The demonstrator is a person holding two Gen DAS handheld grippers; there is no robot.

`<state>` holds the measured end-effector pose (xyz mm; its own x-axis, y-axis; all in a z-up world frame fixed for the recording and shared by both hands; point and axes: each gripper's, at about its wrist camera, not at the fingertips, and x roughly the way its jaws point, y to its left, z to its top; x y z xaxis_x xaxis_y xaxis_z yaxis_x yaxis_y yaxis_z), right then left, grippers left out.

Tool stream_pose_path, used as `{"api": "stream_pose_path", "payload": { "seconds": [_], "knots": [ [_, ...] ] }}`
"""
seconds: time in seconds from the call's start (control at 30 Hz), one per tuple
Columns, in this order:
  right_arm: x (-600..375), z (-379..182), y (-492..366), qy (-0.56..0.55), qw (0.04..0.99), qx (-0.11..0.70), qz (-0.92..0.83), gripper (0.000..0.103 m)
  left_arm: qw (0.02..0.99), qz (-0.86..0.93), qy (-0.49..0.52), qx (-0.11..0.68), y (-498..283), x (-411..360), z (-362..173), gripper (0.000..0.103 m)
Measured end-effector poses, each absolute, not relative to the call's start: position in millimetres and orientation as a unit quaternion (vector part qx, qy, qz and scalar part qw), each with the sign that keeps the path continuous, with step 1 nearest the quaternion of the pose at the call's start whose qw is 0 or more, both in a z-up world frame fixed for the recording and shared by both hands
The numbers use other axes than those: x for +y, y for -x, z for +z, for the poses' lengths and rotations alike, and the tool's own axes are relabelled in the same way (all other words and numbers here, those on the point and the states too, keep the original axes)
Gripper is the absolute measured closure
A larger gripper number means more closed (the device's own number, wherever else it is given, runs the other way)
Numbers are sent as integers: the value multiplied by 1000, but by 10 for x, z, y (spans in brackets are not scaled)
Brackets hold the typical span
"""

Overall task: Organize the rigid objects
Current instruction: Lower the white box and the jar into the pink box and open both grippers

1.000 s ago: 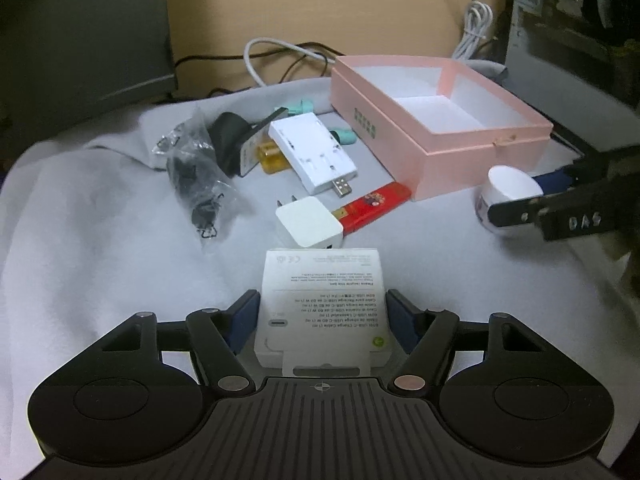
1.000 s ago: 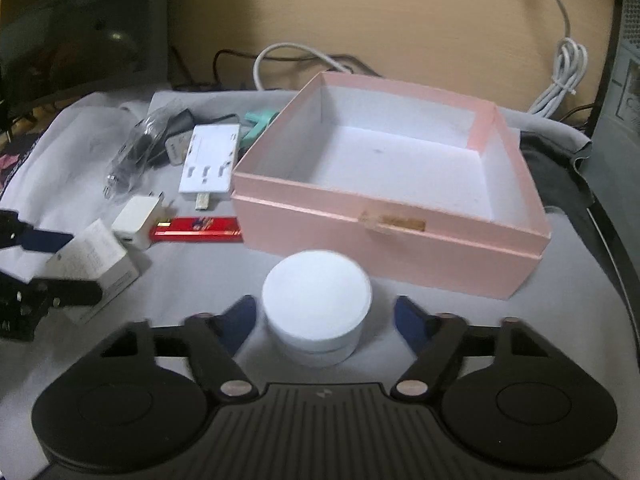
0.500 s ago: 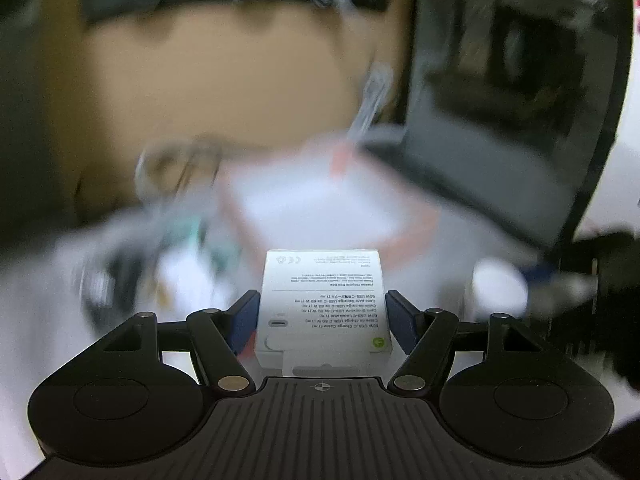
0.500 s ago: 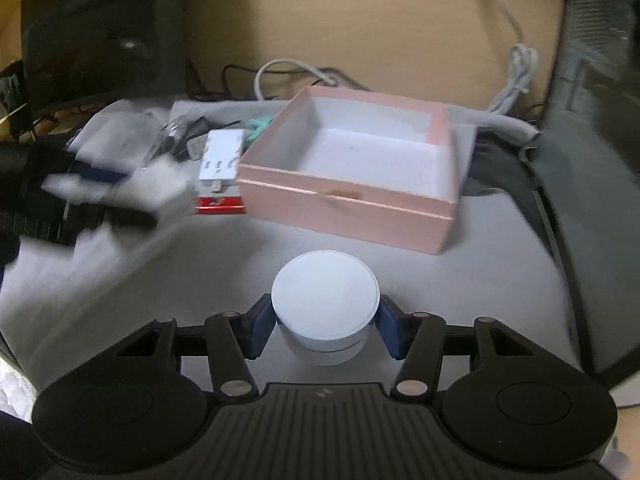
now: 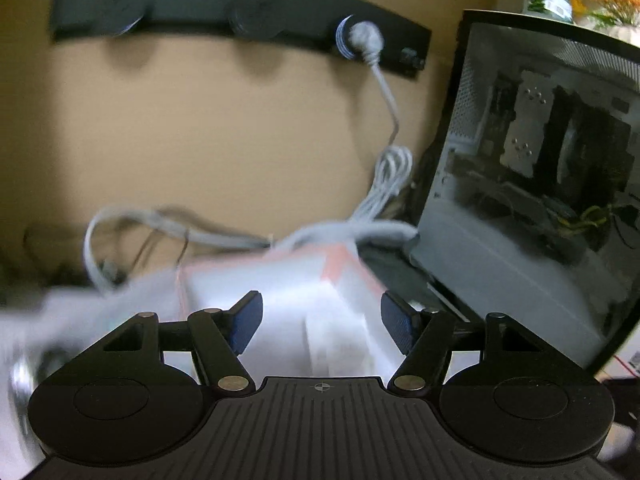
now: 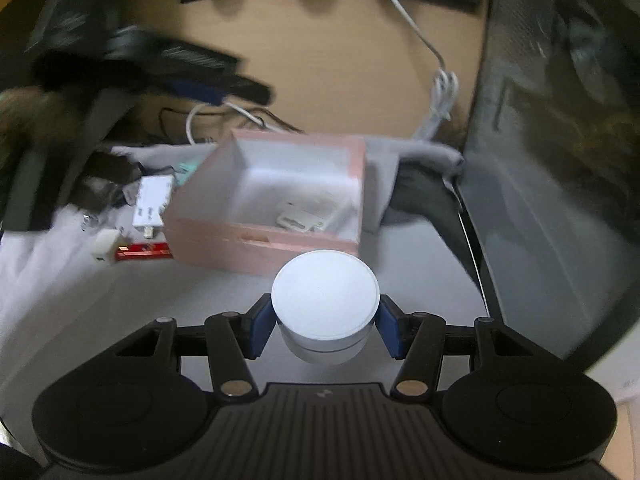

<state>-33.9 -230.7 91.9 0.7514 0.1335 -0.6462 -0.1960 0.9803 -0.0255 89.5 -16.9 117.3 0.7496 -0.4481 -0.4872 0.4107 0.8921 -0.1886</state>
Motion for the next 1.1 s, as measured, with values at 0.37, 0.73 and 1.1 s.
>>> {"api": "stream_pose_path", "payload": {
  "seconds": [0.37,0.73,1.1],
  "knots": [
    [-2057,1142,-196,31,936,331,118,49,923,-155,79,342,-96,832,653,33],
    [-1597,1252,-1359,-36,939,326,107,36,919,-42,120,373,243,1812,546,33],
    [-293,639,-158,114,929,280,213,25,919,-45,111,375,291,2273,507,33]
  ]
}}
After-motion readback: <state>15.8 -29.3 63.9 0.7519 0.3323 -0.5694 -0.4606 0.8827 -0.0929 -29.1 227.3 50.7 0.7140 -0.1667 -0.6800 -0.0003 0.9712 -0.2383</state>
